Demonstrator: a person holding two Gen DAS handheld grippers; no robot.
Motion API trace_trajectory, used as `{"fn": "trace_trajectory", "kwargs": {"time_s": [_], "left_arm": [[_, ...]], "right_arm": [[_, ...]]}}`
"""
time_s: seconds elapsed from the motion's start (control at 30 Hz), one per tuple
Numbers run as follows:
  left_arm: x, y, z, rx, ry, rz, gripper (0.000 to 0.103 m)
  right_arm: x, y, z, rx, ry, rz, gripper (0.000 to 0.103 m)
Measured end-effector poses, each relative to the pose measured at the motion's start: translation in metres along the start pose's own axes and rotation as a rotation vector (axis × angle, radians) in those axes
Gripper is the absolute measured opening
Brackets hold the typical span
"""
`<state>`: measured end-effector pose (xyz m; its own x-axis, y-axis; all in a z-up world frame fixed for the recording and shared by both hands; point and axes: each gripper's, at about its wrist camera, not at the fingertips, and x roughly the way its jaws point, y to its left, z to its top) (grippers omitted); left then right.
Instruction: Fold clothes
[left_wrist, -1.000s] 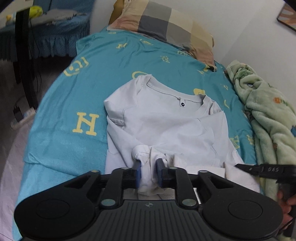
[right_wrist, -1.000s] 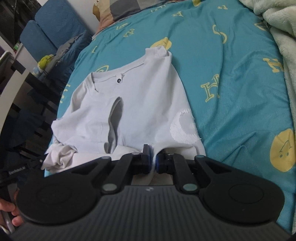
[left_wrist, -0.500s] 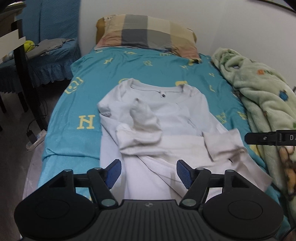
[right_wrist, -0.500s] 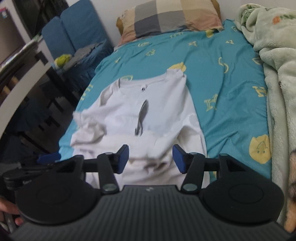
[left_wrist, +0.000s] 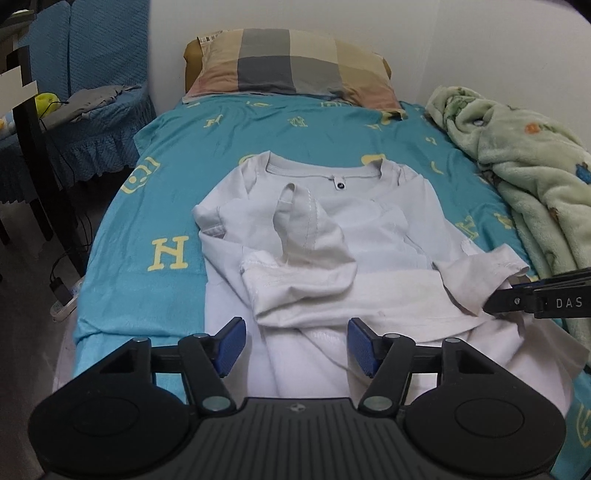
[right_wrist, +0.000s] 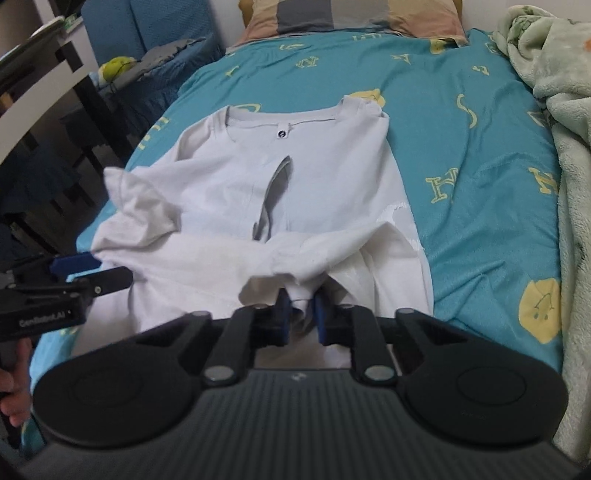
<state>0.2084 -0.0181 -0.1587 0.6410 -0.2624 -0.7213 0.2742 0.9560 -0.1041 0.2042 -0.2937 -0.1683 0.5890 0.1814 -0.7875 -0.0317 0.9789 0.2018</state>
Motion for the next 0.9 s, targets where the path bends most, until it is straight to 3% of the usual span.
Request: {"fn": "trace_trajectory", "kwargs": {"time_s": [0.03, 0.13, 0.2, 0.33, 0.5, 0.67, 0.73, 0.83, 0.9], "left_arm": [[0.004, 0.001, 0.001, -0.003, -0.004, -0.010, 0.040], [0.012, 0.005, 0.006, -0.028, -0.026, -0.012, 0.013], [0.009, 0.010, 0.013, -0.059, -0.061, -0.034, 0.007], [-0.001, 0.016, 0.035, -0.104, -0.138, -0.059, 0.007], [0.023, 0.022, 0.040, -0.124, -0.101, -0.037, 0.008], [0.023, 0.030, 0.033, -0.164, -0.085, -0.059, 0.024], [0.017, 0.033, 0.033, -0.182, -0.091, -0.065, 0.037], [0.005, 0.032, 0.024, -0.183, -0.070, -0.054, 0.042], [-0.002, 0.032, 0.018, -0.182, -0.055, -0.045, 0.046]], "right_arm": [[0.001, -0.002, 0.003, 0.010, -0.009, 0.002, 0.010], [-0.001, -0.009, 0.013, 0.041, -0.056, 0.008, 0.009], [-0.006, -0.016, 0.020, 0.084, -0.091, 0.033, 0.008], [-0.007, -0.025, 0.029, 0.127, -0.134, 0.063, 0.008], [0.001, -0.033, 0.035, 0.146, -0.161, 0.068, 0.011], [0.008, -0.041, 0.041, 0.165, -0.187, 0.072, 0.016], [0.005, -0.043, 0.043, 0.174, -0.198, 0.079, 0.025], [-0.012, -0.044, 0.043, 0.199, -0.219, 0.102, 0.037], [-0.020, -0.042, 0.041, 0.203, -0.213, 0.105, 0.038]]}}
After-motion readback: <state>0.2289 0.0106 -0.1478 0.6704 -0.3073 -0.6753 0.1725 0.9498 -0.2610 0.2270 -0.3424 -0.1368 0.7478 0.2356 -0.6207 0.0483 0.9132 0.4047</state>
